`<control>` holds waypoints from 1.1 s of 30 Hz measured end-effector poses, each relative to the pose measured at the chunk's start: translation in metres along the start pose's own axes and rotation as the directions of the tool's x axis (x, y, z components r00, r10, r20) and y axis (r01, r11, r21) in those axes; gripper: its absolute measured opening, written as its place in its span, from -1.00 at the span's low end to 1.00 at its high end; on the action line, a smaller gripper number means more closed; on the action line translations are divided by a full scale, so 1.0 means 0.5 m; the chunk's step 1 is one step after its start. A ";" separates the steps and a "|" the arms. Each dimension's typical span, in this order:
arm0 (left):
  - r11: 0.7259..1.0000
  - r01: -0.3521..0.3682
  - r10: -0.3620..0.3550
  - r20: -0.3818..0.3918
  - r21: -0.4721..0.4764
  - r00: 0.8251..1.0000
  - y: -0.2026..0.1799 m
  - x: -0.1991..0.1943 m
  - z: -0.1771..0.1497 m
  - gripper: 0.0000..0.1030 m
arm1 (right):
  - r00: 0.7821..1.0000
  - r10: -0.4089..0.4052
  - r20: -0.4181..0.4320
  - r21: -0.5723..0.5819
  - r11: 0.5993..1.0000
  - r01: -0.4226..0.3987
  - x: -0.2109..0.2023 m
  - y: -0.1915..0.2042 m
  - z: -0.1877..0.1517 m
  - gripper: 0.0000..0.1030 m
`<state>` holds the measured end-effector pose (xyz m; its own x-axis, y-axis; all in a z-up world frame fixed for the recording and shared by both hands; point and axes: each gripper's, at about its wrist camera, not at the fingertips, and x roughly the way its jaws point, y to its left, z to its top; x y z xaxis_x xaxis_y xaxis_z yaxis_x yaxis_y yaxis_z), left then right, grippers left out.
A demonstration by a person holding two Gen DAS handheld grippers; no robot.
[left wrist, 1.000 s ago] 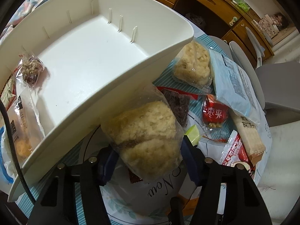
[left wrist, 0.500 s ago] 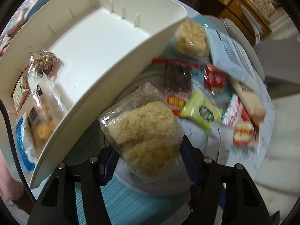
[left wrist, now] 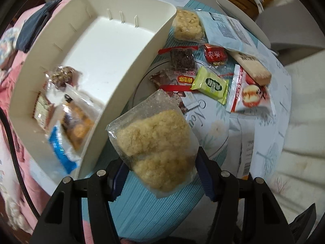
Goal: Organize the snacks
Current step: 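Close the right tool on the white-and-orange bar, carry both snacks into the tray and release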
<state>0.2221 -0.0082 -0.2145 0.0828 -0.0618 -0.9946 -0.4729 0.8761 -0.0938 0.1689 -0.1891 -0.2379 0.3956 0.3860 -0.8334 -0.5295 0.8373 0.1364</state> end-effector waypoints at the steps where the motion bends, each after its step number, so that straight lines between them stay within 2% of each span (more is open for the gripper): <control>1: 1.000 -0.003 0.003 -0.001 0.015 1.000 0.003 -0.010 -0.003 0.18 | 1.000 0.000 0.004 0.007 1.000 0.000 -0.011 0.005 0.001 -0.18; 7: 0.993 0.016 -0.015 -0.014 0.113 1.000 0.029 -0.076 -0.023 0.18 | 0.999 -0.010 0.031 0.045 0.999 0.009 -0.059 0.034 0.004 -0.18; 19: 0.960 0.065 -0.081 0.046 0.274 0.996 0.100 -0.199 -0.037 0.18 | 0.996 -0.049 0.079 0.140 0.990 0.037 -0.137 0.126 0.017 -0.18; 33: 0.914 0.102 -0.173 0.151 0.393 0.973 0.266 -0.274 0.001 0.18 | 0.986 -0.085 0.143 0.210 0.976 0.054 -0.132 0.287 0.061 -0.18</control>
<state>0.1482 0.1167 -0.0905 0.2952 -0.1398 -0.9451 -0.0788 0.9823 -0.1700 0.0894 -0.0825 -0.1470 0.5425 0.3650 -0.7566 -0.3382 0.9193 0.2010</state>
